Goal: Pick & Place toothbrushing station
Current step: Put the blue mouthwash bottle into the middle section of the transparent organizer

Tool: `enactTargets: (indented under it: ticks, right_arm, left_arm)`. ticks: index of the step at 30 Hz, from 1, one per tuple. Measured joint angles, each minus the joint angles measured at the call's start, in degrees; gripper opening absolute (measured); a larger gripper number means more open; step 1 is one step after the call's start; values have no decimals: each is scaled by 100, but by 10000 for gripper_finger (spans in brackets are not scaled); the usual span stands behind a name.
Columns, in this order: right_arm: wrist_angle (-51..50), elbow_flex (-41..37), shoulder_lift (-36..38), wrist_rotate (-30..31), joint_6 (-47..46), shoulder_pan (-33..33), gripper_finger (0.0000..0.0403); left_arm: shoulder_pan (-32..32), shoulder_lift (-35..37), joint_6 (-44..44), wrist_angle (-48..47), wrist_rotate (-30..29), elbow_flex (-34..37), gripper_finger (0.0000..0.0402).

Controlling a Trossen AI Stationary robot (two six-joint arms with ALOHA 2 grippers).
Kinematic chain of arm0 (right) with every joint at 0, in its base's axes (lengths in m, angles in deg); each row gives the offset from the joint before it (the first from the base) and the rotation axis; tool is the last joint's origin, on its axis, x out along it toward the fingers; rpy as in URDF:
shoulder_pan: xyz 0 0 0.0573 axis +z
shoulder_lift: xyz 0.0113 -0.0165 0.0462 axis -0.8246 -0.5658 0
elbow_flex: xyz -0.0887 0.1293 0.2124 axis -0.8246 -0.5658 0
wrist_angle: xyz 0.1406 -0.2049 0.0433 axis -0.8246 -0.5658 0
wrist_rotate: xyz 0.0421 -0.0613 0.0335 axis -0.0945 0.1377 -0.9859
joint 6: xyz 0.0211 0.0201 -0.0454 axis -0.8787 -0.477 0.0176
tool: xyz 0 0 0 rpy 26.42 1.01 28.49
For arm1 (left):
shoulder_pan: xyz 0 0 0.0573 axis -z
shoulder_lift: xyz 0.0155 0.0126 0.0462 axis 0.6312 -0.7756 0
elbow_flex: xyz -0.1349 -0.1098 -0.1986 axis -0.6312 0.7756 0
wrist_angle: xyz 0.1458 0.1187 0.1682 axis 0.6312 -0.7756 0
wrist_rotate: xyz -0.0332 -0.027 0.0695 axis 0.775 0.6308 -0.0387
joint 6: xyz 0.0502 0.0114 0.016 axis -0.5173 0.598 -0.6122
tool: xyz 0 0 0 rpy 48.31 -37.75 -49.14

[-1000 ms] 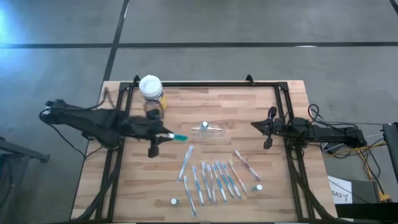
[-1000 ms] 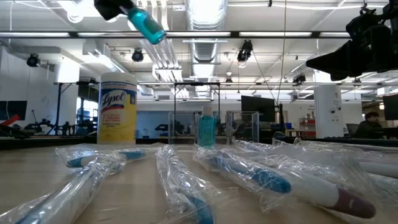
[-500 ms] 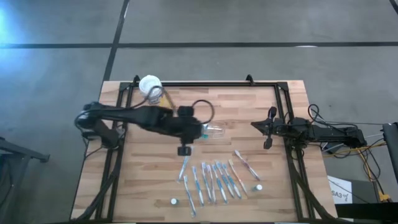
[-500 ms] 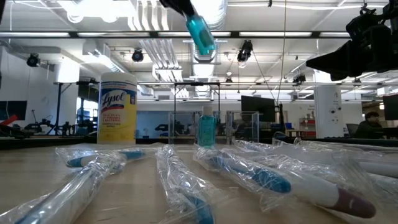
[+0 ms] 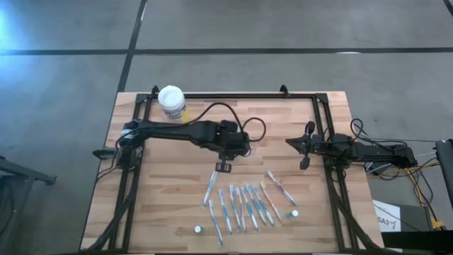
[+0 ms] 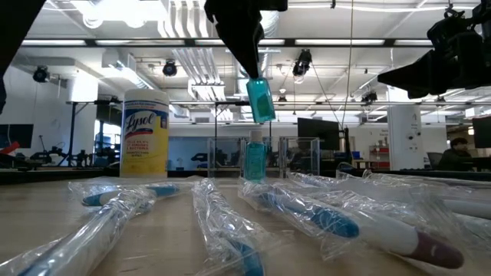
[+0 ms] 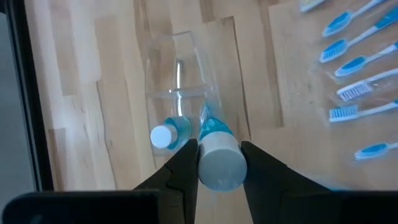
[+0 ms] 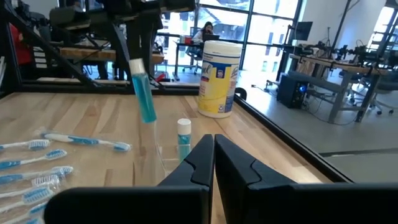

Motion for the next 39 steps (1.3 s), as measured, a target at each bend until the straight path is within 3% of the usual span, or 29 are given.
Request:
enactTargets:
  ticks: [39]
  right_arm:
    - [0,0,-1,9,-20,-1,8]
  left_arm:
    - [-410,-314,-537,119,63,329,99]
